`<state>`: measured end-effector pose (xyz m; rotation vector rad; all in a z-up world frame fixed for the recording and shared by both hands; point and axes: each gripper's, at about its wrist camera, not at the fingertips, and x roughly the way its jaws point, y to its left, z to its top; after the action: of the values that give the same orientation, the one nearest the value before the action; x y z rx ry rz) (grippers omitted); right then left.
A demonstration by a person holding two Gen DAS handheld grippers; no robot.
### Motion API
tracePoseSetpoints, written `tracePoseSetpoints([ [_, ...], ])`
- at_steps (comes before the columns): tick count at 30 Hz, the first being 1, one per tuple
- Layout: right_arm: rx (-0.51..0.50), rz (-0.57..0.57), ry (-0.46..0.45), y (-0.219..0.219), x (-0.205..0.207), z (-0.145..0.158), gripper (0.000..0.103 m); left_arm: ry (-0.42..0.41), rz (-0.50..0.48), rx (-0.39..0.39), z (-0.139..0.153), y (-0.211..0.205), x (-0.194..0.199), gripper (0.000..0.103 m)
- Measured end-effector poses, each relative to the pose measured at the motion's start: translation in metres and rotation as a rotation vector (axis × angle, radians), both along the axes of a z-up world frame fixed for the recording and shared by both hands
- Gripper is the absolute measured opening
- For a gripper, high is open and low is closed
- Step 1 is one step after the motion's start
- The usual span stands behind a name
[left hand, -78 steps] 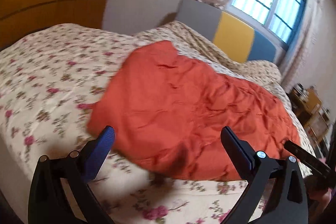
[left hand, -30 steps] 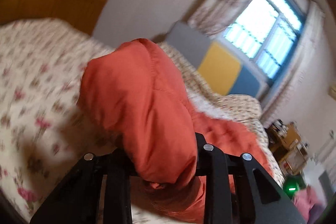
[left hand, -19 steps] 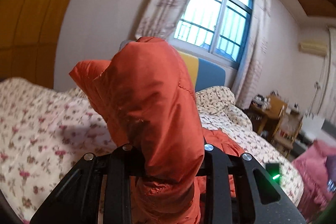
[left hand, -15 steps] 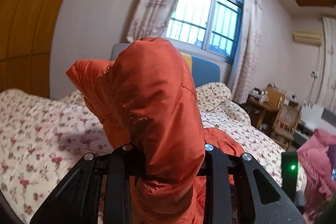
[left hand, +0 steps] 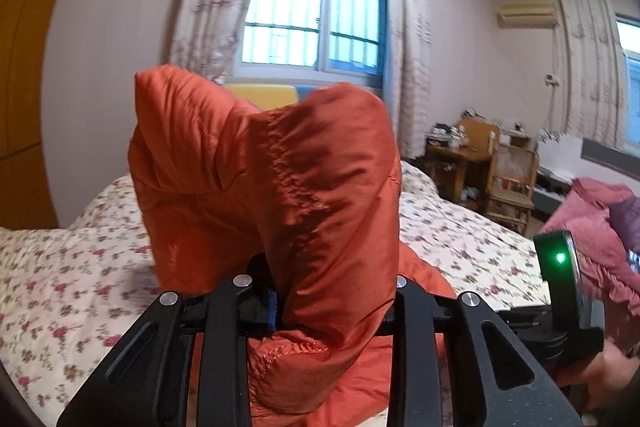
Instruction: Fold large clothes
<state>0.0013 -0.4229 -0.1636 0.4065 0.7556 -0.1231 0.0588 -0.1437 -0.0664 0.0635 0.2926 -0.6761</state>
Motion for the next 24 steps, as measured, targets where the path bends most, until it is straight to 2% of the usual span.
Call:
tracePoseSetpoints([
  [6, 0.045, 0.000, -0.027, -0.009, -0.020, 0.005, 0.039, 0.006, -0.104, 0.083, -0.021, -0.048, -0.005, 0.028],
  [11, 0.115, -0.018, -0.076, -0.024, -0.028, 0.016, 0.040, -0.005, -0.158, 0.183, -0.044, -0.079, -0.009, 0.028],
  [16, 0.169, 0.019, -0.148, -0.024, -0.041, 0.032, 0.039, 0.016, -0.223, 0.269, -0.075, -0.100, -0.010, 0.028],
  [20, 0.183, 0.070, -0.198, -0.016, -0.050, 0.046, 0.041, -0.027, -0.251, 0.351, -0.095, -0.113, -0.020, 0.028],
  [23, 0.184, 0.112, -0.202, -0.009, -0.046, 0.053, 0.051, -0.017, -0.253, 0.354, -0.099, -0.115, -0.021, 0.028],
  [24, 0.185, 0.124, -0.205, -0.006, -0.046, 0.055, 0.051, -0.011, -0.253, 0.353, -0.100, -0.115, -0.020, 0.028],
])
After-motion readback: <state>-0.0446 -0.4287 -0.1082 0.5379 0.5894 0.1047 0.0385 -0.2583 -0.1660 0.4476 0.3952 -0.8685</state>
